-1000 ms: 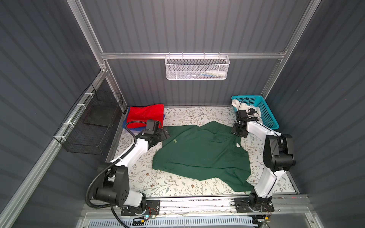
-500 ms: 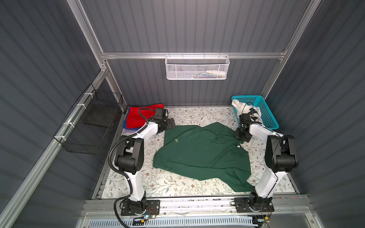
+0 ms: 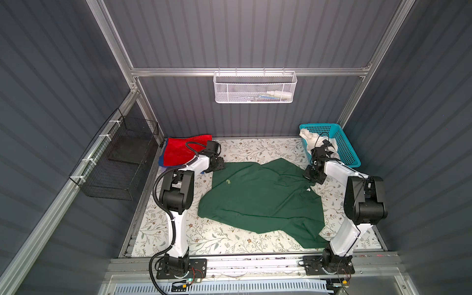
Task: Fold and stack the t-shirts
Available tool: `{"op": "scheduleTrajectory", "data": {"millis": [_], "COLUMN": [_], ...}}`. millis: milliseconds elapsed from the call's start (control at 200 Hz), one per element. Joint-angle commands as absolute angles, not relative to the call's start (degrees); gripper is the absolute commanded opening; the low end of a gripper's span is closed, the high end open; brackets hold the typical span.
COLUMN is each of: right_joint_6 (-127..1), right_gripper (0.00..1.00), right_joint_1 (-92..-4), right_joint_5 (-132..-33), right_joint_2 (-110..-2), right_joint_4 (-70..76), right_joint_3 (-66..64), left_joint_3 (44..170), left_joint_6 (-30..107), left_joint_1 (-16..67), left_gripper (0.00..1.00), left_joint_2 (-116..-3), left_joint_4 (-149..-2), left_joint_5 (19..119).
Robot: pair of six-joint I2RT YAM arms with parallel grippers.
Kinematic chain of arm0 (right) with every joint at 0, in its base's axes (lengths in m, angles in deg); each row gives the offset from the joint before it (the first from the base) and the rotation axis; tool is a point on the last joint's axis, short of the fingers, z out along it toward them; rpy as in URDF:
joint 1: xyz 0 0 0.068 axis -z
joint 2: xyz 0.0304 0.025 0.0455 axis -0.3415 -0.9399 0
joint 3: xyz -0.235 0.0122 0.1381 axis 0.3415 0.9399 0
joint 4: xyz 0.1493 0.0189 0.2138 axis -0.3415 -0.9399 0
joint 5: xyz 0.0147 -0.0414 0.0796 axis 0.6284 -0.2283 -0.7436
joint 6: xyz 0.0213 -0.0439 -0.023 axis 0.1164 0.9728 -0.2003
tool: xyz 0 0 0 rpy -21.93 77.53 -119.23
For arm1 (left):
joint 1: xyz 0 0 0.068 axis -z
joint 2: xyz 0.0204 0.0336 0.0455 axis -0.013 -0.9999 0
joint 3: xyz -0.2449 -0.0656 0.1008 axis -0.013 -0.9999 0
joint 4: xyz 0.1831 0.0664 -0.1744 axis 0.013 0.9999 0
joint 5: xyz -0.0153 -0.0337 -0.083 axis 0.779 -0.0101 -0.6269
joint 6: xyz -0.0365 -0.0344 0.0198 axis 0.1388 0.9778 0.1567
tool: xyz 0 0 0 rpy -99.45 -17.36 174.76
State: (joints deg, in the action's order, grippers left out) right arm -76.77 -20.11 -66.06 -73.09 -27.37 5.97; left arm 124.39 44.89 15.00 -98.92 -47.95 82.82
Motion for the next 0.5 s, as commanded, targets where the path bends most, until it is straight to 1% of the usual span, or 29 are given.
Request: {"op": "scheduleTrajectory", "data": {"millis": [0, 170, 195, 235, 300, 495], "right_joint_6": [-76.1, -73.74, -73.12, -72.28, -71.66, -71.9], "right_gripper": [0.0, 0.0, 0.0, 0.0, 0.0, 0.0], "right_joint_1": [-19.79, -19.97, -19.9, -19.88, -19.88, -19.79], "right_joint_5": [-66.59, -64.55, -64.0, -63.38, -62.42, -60.41], "right_joint_2": [-72.07, -71.75, -71.72, -71.69, -71.52, -70.64], "right_joint_4": [-27.54, -28.1, -28.38, -28.92, -29.4, -29.41], "right_joint_3": [6.18, 5.41, 5.12, 4.72, 4.4, 4.77], "left_joint_3": [126.12, 126.13, 126.26, 126.54, 127.23, 128.37], "left_joint_6": [44.97, 45.71, 45.88, 45.9, 45.99, 45.82], "left_joint_1": [14.81, 14.81, 14.81, 14.81, 14.81, 13.5], "left_gripper": [0.68, 0.49, 0.4, 0.21, 0.0, 0.0], "left_joint_2": [-102.36, -104.64, -105.01, -105.49, -106.03, -104.24], "left_joint_4": [-46.53, -48.05, -48.18, -47.77, -47.05, -44.37], "left_joint_5": [84.17, 81.47, 80.88, 80.89, 81.54, 85.6]}}
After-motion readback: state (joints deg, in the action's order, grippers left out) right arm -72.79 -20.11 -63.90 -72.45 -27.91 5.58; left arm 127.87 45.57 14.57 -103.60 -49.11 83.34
